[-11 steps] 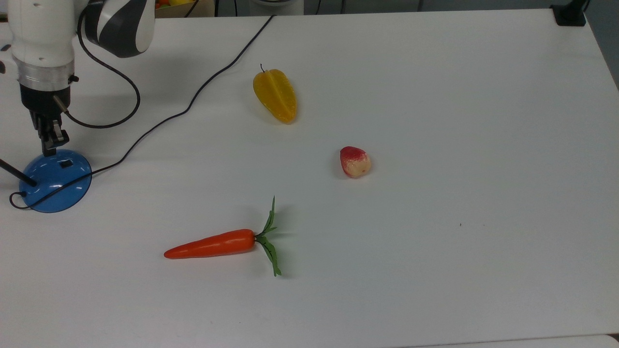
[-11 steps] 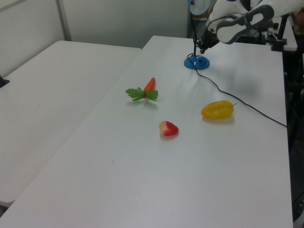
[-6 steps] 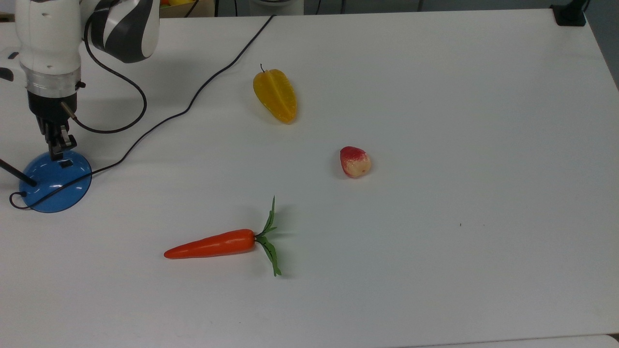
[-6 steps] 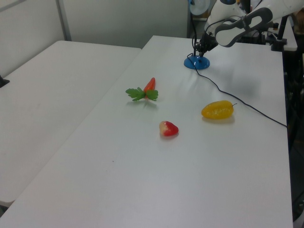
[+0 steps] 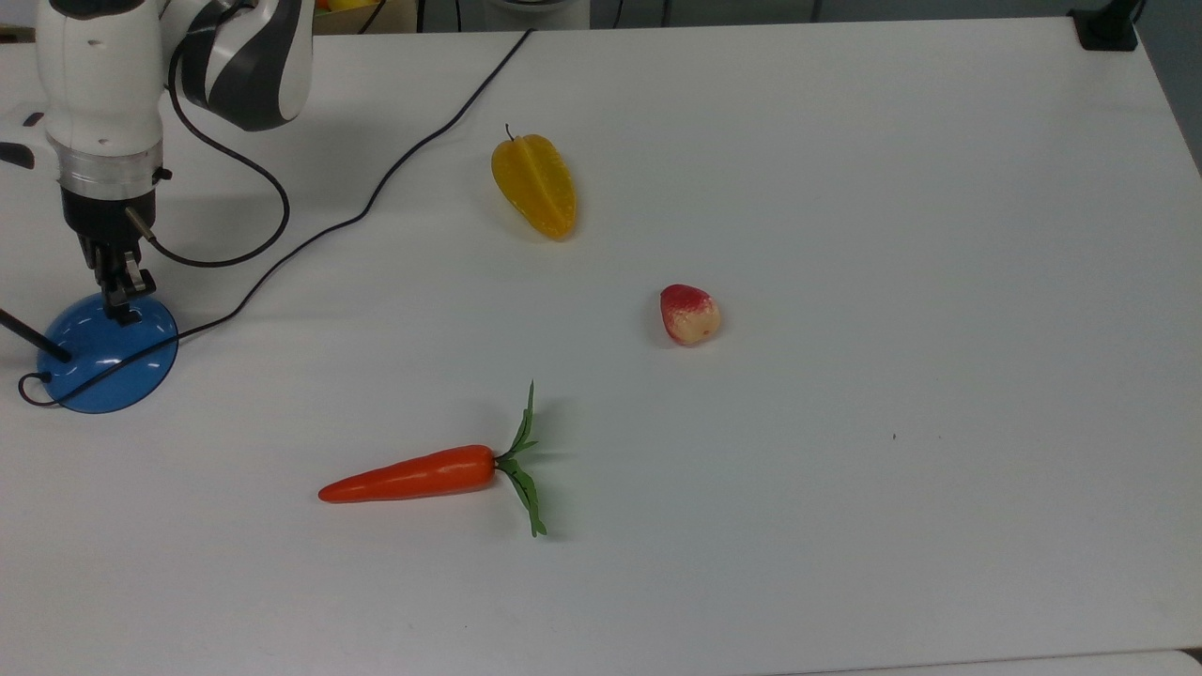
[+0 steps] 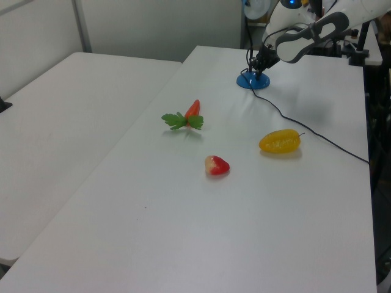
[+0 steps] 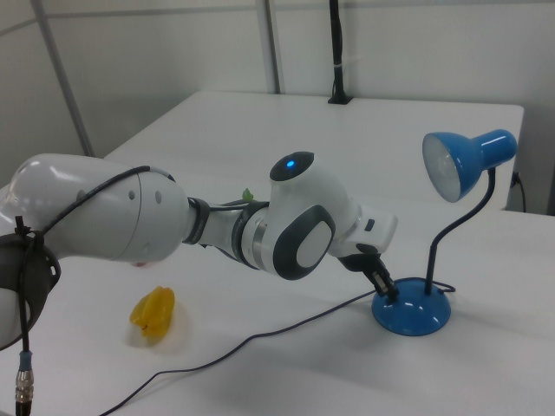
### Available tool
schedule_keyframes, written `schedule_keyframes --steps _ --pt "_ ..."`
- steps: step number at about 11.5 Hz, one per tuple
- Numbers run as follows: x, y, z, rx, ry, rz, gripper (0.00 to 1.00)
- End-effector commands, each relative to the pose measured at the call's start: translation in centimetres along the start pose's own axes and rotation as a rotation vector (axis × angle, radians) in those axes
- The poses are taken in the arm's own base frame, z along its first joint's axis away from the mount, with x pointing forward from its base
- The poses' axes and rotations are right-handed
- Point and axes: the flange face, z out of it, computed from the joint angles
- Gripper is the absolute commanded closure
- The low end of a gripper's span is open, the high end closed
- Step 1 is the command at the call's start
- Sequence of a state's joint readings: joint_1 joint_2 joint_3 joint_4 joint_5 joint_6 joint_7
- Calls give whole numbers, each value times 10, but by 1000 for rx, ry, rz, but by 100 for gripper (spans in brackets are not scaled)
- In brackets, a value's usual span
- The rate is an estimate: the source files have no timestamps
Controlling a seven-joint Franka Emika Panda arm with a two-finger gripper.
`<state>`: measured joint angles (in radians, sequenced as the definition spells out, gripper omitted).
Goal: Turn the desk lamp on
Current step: 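Press down on the lamp base switch with the gripper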
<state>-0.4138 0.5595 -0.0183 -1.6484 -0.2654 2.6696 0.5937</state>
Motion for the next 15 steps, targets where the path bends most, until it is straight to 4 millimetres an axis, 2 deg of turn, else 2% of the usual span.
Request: schedule_keyframes --steps 1,15 --pt "7 -7 2 -1 39 1 100" --pt "-1 -7 17 -20 26 -29 100"
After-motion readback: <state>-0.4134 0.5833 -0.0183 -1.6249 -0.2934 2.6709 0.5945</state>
